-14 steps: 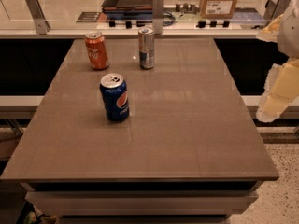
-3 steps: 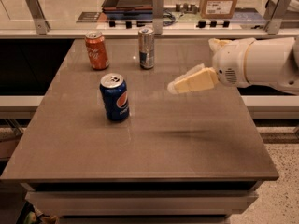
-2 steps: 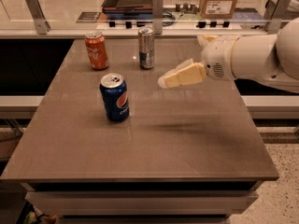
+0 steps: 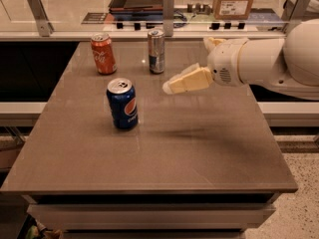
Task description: Pick coke can
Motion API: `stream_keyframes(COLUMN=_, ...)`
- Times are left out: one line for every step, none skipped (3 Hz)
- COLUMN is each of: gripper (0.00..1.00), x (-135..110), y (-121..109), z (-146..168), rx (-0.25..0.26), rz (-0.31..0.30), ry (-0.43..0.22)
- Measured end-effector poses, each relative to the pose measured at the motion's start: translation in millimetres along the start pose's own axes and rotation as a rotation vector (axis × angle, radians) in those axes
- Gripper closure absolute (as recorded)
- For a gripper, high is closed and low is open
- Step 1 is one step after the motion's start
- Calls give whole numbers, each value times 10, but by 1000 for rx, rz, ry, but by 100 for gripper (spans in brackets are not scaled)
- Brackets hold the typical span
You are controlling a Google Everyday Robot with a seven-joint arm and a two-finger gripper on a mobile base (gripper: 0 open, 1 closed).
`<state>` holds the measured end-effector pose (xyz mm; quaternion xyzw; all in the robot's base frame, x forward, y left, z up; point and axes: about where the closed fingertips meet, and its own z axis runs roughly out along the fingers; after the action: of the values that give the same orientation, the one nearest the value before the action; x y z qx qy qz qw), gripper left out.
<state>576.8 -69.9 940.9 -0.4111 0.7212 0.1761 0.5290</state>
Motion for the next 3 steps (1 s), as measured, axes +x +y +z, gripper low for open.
stream_keyframes(gripper=0, x=-33, y=14, z=153, rx=-4, rz=-2, ry=-30)
stream_keyframes(gripper=0, x=-101, y=2, z=322, rx=-11, rz=-5, ry=-72)
stream_keyframes(gripper=0, x=-194, y=39, z=485, rx=-39, rz=-21, ry=-110)
